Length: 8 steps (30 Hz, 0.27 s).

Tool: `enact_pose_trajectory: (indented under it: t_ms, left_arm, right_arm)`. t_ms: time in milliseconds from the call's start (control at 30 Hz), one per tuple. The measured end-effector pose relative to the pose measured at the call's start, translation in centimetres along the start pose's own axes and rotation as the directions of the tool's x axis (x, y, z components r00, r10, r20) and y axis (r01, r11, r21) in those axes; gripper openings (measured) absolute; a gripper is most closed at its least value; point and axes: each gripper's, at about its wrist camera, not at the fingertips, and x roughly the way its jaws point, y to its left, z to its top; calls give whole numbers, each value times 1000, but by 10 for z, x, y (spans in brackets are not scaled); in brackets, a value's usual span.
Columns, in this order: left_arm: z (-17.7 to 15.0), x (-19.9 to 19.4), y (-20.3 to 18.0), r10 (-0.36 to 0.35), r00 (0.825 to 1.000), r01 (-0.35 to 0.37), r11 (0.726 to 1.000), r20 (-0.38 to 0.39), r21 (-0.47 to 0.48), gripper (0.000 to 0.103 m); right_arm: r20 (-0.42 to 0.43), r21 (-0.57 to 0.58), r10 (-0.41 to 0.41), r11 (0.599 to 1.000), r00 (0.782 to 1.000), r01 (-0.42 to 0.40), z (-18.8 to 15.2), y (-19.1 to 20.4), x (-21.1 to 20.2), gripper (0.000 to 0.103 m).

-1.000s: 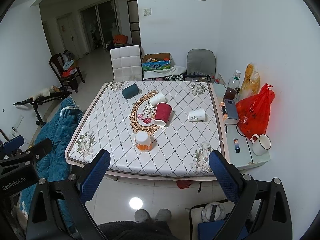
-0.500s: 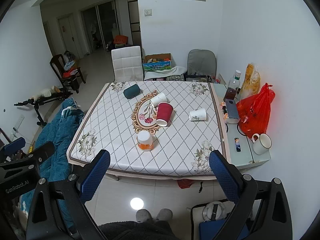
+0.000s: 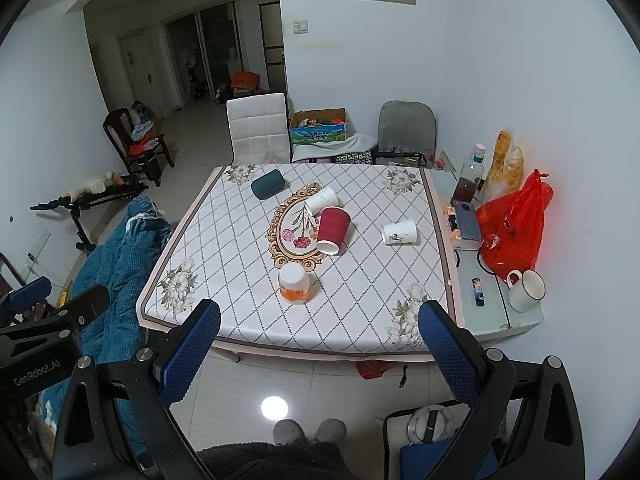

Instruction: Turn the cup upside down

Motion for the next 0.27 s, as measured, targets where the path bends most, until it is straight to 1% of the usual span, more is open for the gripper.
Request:
enact_pose_trajectory:
  t_ms: [267]
  left_arm:
    - [1, 1, 2, -5, 1000, 5, 1000, -2, -2, 103]
  right_arm:
    - [0, 1, 0, 1000, 1000, 0, 2, 2, 2, 101]
